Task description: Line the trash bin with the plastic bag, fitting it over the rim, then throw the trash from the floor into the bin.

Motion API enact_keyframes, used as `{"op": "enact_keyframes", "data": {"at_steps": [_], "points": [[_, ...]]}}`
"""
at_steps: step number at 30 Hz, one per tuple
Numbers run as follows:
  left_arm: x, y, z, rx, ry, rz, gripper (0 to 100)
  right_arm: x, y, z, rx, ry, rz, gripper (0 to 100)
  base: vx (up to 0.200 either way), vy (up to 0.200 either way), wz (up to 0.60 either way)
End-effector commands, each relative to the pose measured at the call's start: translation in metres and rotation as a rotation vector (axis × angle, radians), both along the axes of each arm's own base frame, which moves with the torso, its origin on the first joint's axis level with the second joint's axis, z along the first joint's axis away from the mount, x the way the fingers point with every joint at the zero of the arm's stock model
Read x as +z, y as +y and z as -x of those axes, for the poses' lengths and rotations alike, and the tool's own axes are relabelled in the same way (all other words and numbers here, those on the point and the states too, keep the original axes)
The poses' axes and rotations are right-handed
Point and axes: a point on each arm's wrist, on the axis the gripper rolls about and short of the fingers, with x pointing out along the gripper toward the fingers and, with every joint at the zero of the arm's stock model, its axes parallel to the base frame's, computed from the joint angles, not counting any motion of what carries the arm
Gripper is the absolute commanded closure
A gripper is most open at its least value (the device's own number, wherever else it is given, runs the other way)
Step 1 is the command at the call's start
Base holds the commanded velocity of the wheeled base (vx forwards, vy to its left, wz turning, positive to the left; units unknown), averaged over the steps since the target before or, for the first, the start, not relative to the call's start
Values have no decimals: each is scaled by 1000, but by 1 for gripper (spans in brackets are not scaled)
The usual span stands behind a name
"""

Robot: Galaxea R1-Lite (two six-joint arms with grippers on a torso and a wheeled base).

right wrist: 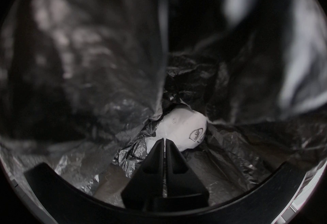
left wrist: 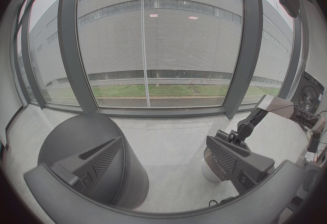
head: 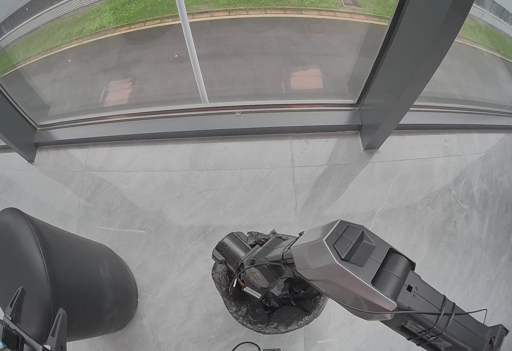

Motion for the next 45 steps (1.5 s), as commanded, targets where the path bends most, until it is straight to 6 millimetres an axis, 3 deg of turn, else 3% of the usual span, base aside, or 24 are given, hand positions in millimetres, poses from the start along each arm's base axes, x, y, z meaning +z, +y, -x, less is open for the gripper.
{"op": "enact_keyframes", "data": {"at_steps": [1,7,21,25,33,38,40,43,44,45], "points": [[-5,0,0,0,1,0,0,24,3,-1,4,-28,-33,100,0,0,0],[-5,0,0,0,1,0,0,54,-1,3,-5,-13,-20,100,0,0,0],[-5,0,0,0,1,0,0,95,2,10,3,-53,-57,100,0,0,0],[-5,0,0,0,1,0,0,119,2,12,5,-104,-68,100,0,0,0],[-5,0,0,0,1,0,0,178,-7,22,14,-168,-99,100,0,0,0],[-5,0,0,0,1,0,0,228,-21,32,16,-231,-111,100,0,0,0],[-5,0,0,0,1,0,0,265,-36,42,8,-281,-120,100,0,0,0],[-5,0,0,0,1,0,0,302,-59,55,-16,-311,-116,100,0,0,0],[-5,0,0,-1,1,0,0,304,-60,56,-17,-312,-115,100,0,0,0],[-5,0,0,-1,1,0,0,324,-75,66,-34,-330,-105,100,0,0,0]]}}
